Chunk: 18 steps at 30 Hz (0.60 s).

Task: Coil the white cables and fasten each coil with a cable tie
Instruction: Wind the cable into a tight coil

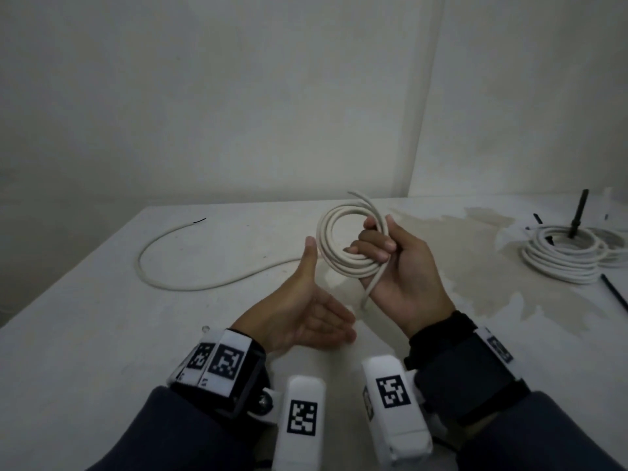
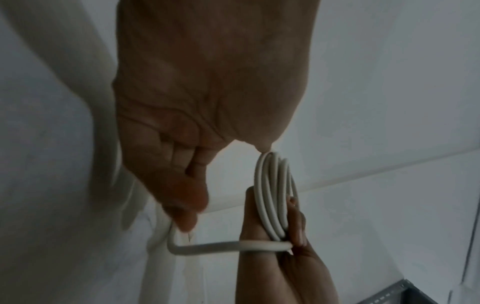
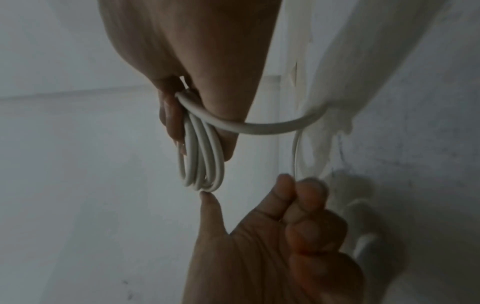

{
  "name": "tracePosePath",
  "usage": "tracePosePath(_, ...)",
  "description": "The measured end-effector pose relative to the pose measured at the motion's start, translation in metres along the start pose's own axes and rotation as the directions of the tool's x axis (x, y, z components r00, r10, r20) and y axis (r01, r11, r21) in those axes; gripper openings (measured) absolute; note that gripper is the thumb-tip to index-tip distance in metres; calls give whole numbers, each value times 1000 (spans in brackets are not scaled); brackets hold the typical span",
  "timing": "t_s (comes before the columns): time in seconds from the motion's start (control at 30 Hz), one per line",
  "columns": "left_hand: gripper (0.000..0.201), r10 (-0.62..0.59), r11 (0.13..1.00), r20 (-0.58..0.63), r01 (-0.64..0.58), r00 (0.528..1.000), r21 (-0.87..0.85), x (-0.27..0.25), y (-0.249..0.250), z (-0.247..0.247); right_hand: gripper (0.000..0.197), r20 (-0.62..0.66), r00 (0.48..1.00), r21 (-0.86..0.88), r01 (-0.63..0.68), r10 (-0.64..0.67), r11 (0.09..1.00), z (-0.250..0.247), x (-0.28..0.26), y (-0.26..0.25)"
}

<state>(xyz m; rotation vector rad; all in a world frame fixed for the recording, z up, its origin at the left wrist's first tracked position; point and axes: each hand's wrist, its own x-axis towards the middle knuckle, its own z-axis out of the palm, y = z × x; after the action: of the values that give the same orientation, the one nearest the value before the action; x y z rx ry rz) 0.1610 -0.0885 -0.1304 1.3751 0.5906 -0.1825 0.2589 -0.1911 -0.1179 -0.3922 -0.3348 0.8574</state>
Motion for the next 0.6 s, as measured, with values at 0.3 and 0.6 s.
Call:
tracePosePath(0.3,52,144,718,-45,-136,989,-682,16,-4,-7,33,-26,1000,35,12,-11,999,0,0,0)
tracePosePath(0.6,20,206,687,-438,-448,875,-571,21,1,-8,38,-204,977,34,69,-61,997,-12,8,-4)
